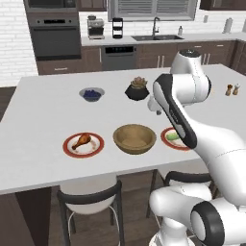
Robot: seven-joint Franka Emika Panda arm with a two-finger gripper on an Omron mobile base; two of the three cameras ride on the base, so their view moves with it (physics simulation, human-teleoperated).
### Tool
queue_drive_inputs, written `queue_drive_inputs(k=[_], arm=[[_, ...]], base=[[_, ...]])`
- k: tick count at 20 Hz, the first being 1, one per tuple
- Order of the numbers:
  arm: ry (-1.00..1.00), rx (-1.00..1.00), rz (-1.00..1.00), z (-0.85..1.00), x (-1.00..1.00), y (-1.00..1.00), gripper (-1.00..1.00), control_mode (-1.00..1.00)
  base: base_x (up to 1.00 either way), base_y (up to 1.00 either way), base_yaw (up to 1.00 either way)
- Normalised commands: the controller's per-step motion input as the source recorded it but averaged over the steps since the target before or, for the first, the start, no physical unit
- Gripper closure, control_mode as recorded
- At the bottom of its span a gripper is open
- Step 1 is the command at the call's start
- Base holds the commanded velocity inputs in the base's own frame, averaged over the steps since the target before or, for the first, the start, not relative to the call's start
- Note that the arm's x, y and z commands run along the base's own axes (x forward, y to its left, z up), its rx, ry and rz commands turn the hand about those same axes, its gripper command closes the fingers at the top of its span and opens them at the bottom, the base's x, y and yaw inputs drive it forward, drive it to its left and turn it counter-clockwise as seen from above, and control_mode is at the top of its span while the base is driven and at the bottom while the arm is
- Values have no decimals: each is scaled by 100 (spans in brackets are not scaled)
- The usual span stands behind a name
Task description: Pick the chicken drumstick and corn from their plates and place them in the bowl. Then put the bowl in the fridge.
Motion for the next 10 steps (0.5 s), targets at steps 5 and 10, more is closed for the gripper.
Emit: queue_drive_inputs(k=[5, 10], arm=[[0, 0, 0, 0, 0, 0, -100, 100], [0, 0, 0, 0, 0, 0, -100, 100]], base=[[48, 50, -2], [80, 5, 0]])
